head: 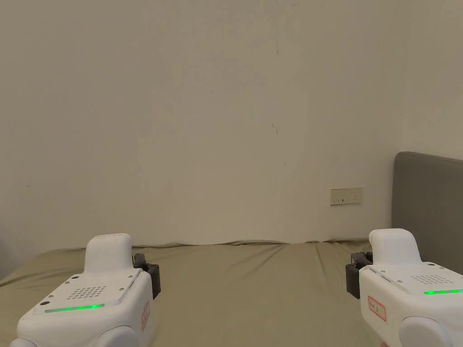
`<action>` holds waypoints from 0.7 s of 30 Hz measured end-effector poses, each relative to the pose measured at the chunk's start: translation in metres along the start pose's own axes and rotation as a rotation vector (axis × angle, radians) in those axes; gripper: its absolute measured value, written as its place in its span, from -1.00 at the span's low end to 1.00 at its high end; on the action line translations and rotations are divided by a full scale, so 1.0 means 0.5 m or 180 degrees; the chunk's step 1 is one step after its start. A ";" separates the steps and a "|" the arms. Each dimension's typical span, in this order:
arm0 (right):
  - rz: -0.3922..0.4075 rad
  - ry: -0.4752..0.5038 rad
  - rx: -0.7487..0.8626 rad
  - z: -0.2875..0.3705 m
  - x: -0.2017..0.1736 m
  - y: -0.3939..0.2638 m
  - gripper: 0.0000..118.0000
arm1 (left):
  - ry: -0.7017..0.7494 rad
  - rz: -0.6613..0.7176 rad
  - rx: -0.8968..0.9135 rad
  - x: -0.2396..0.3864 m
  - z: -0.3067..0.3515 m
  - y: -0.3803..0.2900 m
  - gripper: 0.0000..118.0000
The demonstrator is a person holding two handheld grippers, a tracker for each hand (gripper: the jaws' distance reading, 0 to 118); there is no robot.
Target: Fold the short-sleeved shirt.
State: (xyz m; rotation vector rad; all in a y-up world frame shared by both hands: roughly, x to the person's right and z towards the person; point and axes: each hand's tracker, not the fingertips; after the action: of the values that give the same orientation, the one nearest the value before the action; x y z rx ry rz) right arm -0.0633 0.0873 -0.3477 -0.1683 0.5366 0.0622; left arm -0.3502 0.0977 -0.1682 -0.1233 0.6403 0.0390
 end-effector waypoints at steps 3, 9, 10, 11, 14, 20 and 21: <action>-0.0002 0.0006 0.0017 0.003 -0.003 0.005 -0.95 | -0.0034 0.0025 -0.0028 0.001 0.001 0.000 -0.77; 0.0020 -0.0003 0.0020 0.002 -0.008 0.010 -0.94 | -0.0055 0.0053 -0.0040 -0.001 -0.001 0.000 -0.77; 0.0019 -0.0003 0.0012 0.002 -0.008 0.011 -0.70 | -0.0065 0.0055 -0.0035 -0.002 -0.002 0.000 -0.60; 0.0021 -0.0032 -0.0019 0.001 -0.009 0.013 0.00 | -0.0060 0.0037 -0.0031 -0.002 0.000 0.000 0.18; 0.0195 -0.0001 0.0313 -0.005 -0.012 0.006 1.00 | -0.0094 0.0071 0.0094 -0.001 0.013 -0.004 1.00; 0.0097 -0.0118 0.0120 0.020 -0.028 0.027 1.00 | -0.0046 -0.0032 -0.0081 0.006 0.012 -0.002 1.00; 0.0104 -0.0120 0.0111 0.022 -0.030 0.031 1.00 | -0.0069 -0.0053 -0.0095 0.008 0.013 -0.002 1.00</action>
State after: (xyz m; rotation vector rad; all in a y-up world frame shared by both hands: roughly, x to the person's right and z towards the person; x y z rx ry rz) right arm -0.0724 0.1044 -0.3330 -0.1241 0.5027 0.0877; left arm -0.3428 0.0975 -0.1653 -0.1569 0.6171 0.0337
